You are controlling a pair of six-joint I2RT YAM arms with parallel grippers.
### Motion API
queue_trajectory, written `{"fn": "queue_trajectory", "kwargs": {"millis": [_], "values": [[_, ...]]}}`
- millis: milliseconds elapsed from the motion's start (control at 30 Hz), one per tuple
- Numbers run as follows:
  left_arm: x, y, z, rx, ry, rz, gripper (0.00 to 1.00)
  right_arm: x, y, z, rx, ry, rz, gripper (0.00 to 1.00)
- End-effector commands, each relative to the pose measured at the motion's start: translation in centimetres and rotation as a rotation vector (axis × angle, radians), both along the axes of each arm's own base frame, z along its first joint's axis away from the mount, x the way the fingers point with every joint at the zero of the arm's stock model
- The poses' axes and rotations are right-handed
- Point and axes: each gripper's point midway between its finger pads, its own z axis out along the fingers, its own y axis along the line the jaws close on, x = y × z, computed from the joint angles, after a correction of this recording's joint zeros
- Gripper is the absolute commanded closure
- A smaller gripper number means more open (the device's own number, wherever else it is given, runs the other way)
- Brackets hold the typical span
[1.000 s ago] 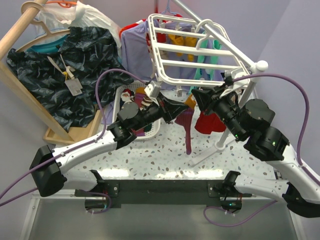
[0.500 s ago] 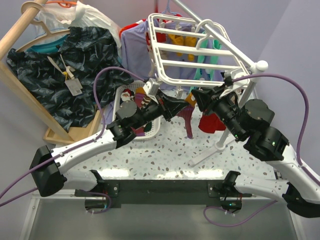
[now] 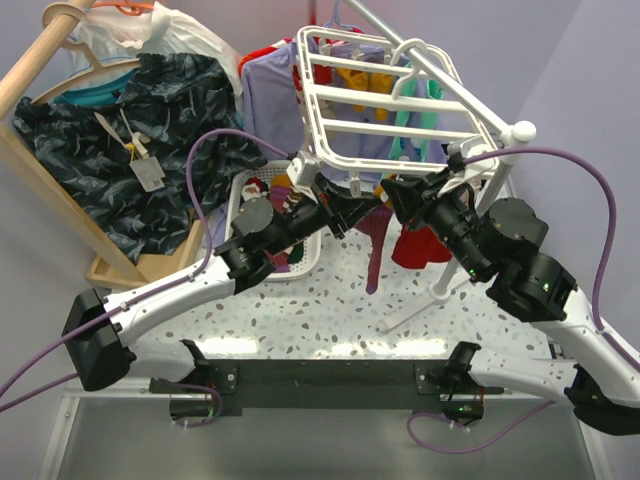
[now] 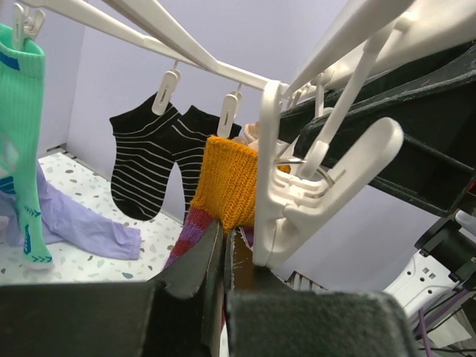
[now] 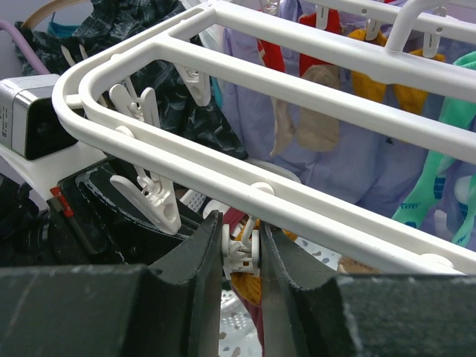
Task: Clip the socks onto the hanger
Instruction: Clamp the sock onto the hanger.
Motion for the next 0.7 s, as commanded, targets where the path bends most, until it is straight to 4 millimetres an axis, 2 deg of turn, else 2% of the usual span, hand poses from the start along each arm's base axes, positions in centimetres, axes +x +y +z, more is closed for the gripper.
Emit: {"fn": "queue_trajectory", "kwargs": {"millis": [0,267,300,400,433,533,667], "values": [[-0.9,-0.2,4.0,-0.091,-0.069,-0.018,1.00,-0.2,0.9,0.1,0.026,0.002,0.037,0.92],[-1.2,-0.1,4.7,-0.103,-0.081,-0.014,1.00,0.0,0.4,-0.3,0.006,0.008,0.007,0.91],[-1.3,0.1,4.9,-0.105,-0.088,-0.011,1.00,0.0,0.2,-0.3,0.004,0.006,0.000,0.87],[-1.2,0.2,4.8,-0.098,-0.089,-0.004,1.00,0.2,-0.6,-0.6,-0.001,0.006,-0.032,0.64],[-1.2,0.2,4.8,-0.098,-0.089,-0.001,1.00,0.2,-0.8,-0.6,-0.003,0.005,-0.044,0.60],[-1.1,0.2,4.4,-0.085,-0.096,0.003,0.89,0.3,-1.5,-0.6,-0.002,0.001,-0.069,0.48],[-0.9,0.1,3.3,-0.050,-0.099,0.015,0.73,0.3,-2.3,-0.3,-0.001,-0.008,-0.101,0.46]]}}
